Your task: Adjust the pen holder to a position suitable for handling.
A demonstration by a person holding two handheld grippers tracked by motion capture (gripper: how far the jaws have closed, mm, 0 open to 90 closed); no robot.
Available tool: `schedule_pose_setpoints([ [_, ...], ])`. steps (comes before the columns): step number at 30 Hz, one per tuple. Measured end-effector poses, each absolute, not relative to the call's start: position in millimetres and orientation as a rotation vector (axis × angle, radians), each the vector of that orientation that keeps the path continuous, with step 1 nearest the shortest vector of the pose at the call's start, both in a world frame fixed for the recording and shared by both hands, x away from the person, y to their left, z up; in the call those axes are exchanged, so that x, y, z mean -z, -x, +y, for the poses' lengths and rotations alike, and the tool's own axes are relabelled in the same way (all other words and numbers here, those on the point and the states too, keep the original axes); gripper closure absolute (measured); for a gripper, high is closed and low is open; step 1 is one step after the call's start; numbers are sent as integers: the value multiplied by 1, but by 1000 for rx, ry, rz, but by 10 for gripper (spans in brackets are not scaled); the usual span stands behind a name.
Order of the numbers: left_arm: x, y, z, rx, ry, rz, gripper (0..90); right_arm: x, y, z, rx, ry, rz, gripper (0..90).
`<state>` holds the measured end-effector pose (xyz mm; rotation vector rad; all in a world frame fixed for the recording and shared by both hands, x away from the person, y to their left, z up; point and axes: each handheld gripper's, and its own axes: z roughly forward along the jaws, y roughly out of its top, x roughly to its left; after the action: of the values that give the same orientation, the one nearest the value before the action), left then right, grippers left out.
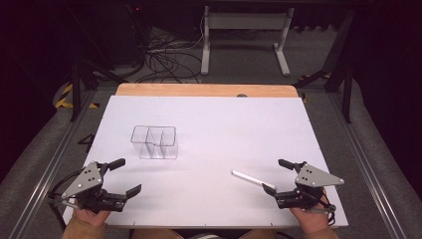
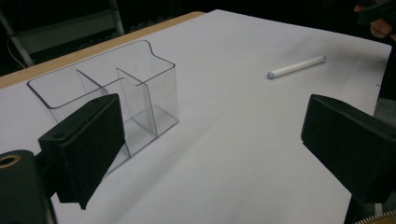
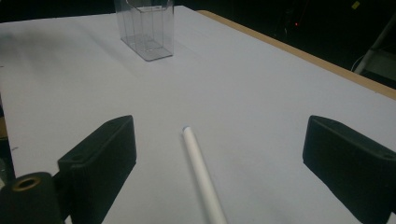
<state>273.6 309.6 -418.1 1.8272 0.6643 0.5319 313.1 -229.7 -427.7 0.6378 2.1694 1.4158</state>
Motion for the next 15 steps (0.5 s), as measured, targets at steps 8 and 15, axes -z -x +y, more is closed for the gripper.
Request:
schedule_pose_setpoints([
  [8,418,-274,310,-539,-1821,663,69,427,-312,-229,-1416,-636,2170,112],
  [15,417,-274,309,-545,-1814,667,66,426,-313,-227,-1413,-631,2184,120],
])
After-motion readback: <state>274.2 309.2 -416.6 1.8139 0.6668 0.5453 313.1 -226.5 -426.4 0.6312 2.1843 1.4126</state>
